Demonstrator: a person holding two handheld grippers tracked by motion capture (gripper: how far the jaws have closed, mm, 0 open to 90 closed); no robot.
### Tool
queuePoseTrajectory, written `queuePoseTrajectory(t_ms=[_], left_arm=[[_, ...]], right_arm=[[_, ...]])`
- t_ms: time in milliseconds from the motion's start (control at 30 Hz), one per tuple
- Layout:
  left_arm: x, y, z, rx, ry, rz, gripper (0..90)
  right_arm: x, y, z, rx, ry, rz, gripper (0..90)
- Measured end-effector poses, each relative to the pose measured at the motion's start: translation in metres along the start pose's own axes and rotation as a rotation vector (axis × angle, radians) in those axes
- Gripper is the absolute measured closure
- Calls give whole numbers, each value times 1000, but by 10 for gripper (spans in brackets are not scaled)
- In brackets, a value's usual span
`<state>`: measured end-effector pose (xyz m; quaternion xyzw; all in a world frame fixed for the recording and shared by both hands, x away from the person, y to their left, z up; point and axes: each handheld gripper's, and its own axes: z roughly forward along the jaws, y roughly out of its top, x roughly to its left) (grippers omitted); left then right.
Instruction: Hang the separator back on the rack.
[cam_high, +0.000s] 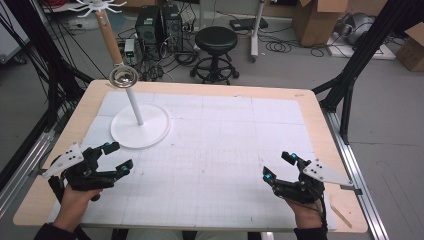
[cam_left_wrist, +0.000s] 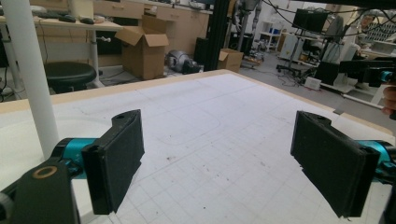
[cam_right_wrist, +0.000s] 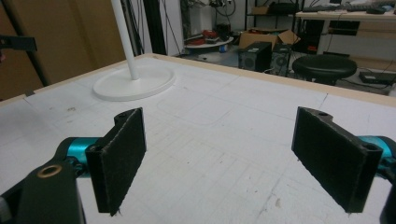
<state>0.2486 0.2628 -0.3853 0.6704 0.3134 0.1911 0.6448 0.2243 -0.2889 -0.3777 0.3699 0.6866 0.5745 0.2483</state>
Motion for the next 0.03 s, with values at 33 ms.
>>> queuePoseTrajectory(t_ms=[33], left_arm=[[0,0,0,0,2,-2,177]], right_arm=[[0,0,0,0,-1,2,167]])
